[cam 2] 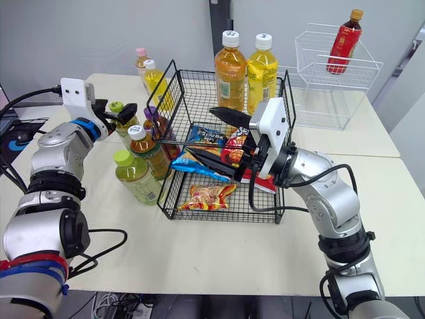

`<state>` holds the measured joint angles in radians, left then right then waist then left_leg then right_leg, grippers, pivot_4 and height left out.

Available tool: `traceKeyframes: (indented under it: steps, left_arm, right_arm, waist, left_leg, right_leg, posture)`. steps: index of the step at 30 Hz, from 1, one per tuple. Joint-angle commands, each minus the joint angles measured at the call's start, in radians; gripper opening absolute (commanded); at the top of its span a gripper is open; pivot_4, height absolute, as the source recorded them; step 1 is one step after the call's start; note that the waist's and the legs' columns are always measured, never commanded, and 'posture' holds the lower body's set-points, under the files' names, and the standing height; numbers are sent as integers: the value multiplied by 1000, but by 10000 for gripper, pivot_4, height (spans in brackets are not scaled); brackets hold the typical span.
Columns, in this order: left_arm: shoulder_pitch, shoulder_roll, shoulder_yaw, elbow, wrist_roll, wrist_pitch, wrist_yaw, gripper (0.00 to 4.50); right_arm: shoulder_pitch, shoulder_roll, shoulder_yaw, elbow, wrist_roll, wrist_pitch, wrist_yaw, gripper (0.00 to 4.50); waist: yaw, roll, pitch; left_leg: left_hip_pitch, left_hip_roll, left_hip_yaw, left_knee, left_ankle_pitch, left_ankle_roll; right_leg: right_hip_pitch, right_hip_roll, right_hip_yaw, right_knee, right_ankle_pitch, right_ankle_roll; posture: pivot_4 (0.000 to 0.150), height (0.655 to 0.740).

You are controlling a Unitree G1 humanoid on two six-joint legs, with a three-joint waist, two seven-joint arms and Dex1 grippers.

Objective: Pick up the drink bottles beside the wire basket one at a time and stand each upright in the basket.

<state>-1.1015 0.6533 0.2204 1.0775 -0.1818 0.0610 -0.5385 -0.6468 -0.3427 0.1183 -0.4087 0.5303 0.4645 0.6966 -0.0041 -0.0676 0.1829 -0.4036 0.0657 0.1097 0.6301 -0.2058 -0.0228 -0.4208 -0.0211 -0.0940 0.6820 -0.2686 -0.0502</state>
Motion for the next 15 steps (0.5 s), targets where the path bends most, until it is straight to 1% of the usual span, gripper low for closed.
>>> traceKeyframes:
  steps: [1, 10, 11, 13, 15]
  left_arm:
    - [-50, -2, -13, 30, 27, -47, -12, 44548]
    - [-68, -15, -17, 70, 51, -61, -17, 44548]
    - [-68, -15, -16, 70, 53, -61, -16, 40710]
    - [-67, -14, -14, 71, 54, -57, -13, 36124]
    - [-64, -12, -14, 70, 56, -55, -12, 29148]
  right_arm:
    - [-7, -6, -23, -41, 8, -6, -9, 45000]
    - [-2, -6, -23, -50, 11, -3, -19, 45000]
    - [-1, -7, -23, -52, 11, -2, -19, 45000]
    - [1, -8, -23, -54, 13, -1, -20, 45000]
    - [2, -8, -22, -56, 14, -1, -21, 45000]
  waist:
    - [0, 0, 0]
    - [-1, 0, 0]
    - [-1, 0, 0]
    - [-1, 0, 0]
    - [-1, 0, 0]
  left_leg:
    - [0, 0, 0, 0, 0, 0]
    - [0, 0, 0, 0, 0, -1]
    - [0, 0, 0, 0, 1, -1]
    - [0, 0, 0, 0, 1, -1]
    - [0, 0, 0, 0, 1, -1]
  right_leg:
    - [0, 0, 0, 0, 0, 0]
    - [0, 0, 0, 0, 0, 0]
    - [0, 0, 0, 0, 0, 0]
    - [0, 0, 0, 0, 0, 0]
    - [0, 0, 0, 0, 0, 0]
  posture:
    - [1500, 7400]
    - [1500, 7400]
    - [1500, 7400]
    - [1500, 7400]
    - [1500, 7400]
